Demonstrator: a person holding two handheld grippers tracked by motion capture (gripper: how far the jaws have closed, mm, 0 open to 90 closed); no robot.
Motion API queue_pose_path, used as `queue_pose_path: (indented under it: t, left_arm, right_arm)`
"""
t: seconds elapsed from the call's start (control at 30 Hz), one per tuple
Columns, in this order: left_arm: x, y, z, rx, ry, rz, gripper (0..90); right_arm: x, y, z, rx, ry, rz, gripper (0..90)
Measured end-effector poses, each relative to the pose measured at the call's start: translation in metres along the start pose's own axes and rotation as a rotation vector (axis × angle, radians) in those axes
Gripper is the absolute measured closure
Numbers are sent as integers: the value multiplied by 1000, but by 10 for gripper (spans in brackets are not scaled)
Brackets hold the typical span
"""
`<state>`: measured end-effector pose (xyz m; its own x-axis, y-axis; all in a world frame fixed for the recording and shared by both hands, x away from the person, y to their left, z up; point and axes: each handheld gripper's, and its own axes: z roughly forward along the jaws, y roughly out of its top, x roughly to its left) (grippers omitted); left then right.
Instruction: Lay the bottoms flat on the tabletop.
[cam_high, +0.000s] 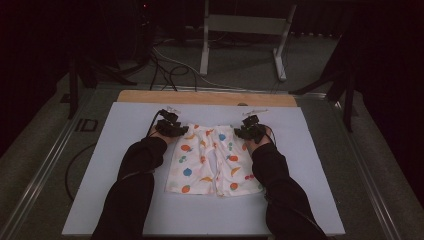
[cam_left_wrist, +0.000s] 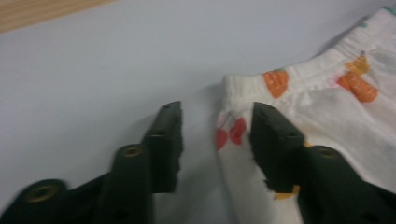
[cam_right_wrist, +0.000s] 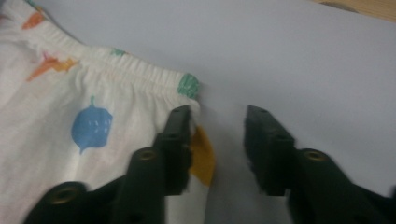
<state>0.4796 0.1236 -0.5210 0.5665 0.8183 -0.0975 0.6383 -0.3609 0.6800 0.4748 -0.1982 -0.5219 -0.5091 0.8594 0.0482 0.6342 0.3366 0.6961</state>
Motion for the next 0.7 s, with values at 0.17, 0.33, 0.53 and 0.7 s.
queue_pose_path:
  t: [0.17,0.33,0.53,0.7]
  left_arm:
    - [-4,1,4,-4,11,17,762]
    - [-9,5,5,9,29,16,886]
    - [-9,5,4,6,20,22,888]
    - [-10,4,4,4,12,23,889]
  right_arm:
    - [2,0,0,11,-14,-21,875]
    - [-2,1,-1,15,-57,0,900]
    - [-9,1,-4,-10,-28,37,890]
    - [-5,3,3,-21,67,58,621]
